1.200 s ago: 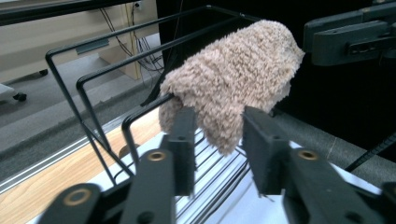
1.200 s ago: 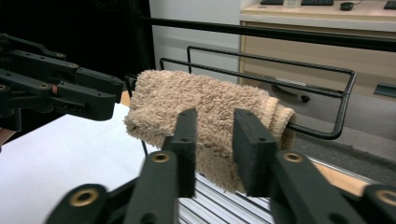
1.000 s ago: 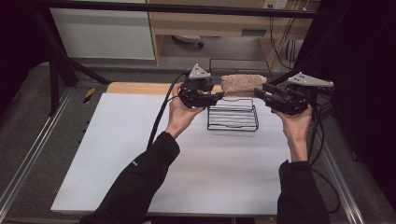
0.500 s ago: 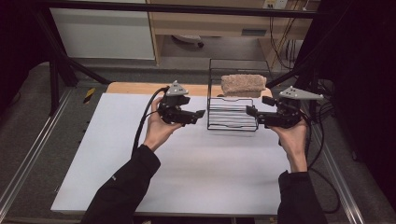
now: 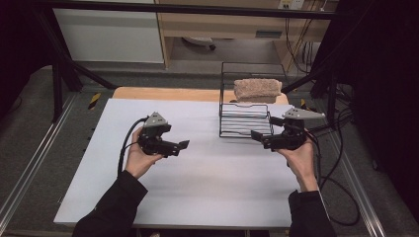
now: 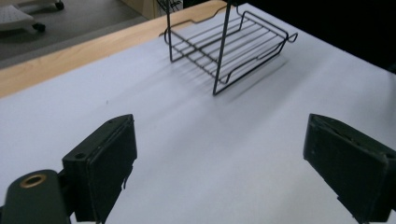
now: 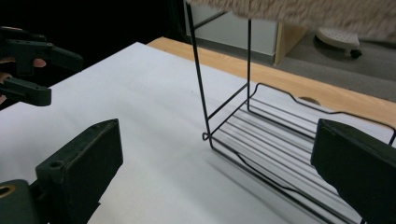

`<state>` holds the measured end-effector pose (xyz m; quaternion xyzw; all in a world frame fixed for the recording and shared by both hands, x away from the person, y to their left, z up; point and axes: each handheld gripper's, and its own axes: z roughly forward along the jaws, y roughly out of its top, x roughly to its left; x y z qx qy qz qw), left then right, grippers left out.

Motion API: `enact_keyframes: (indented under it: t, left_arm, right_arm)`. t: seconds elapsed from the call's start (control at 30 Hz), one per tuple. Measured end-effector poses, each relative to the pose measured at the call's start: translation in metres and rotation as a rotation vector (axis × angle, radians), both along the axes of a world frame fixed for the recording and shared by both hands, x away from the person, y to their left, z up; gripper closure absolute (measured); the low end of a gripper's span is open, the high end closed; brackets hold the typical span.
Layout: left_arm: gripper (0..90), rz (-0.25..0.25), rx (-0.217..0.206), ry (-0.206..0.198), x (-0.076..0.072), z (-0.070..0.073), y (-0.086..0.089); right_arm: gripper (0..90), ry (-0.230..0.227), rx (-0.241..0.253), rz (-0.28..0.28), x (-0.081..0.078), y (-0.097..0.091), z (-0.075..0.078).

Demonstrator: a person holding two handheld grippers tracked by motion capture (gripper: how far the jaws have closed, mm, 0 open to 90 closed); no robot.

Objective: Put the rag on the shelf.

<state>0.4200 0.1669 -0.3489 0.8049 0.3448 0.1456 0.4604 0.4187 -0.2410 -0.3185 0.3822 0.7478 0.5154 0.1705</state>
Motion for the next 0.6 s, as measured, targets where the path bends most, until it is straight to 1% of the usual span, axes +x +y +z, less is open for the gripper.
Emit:
enact_keyframes:
  t: [0.1,0.27,0.37,0.43,0.5,0.6]
  left_arm:
    - [9.3,0.015,0.003,0.010,-0.007,-0.010,0.014]
    - [9.1,0.041,0.012,0.021,-0.018,-0.024,0.035]
    - [9.2,0.048,0.017,0.025,-0.025,-0.032,0.045]
    - [9.3,0.054,0.010,0.029,-0.028,-0.037,0.049]
    - [9.3,0.060,0.006,0.034,-0.034,-0.044,0.055]
    - [9.4,0.063,0.020,0.029,-0.041,-0.051,0.062]
  right_arm:
    - [1.9,0.018,0.002,0.005,-0.003,0.000,-0.007]
    - [1.7,0.034,-0.003,0.019,-0.011,0.000,-0.021]
    - [1.5,0.042,-0.008,0.030,-0.016,0.001,-0.031]
    - [1.1,0.046,-0.016,0.037,-0.019,0.001,-0.038]
    - [1.0,0.058,-0.013,0.039,-0.023,0.000,-0.046]
    - [0.9,0.079,-0.011,0.038,-0.027,-0.001,-0.058]
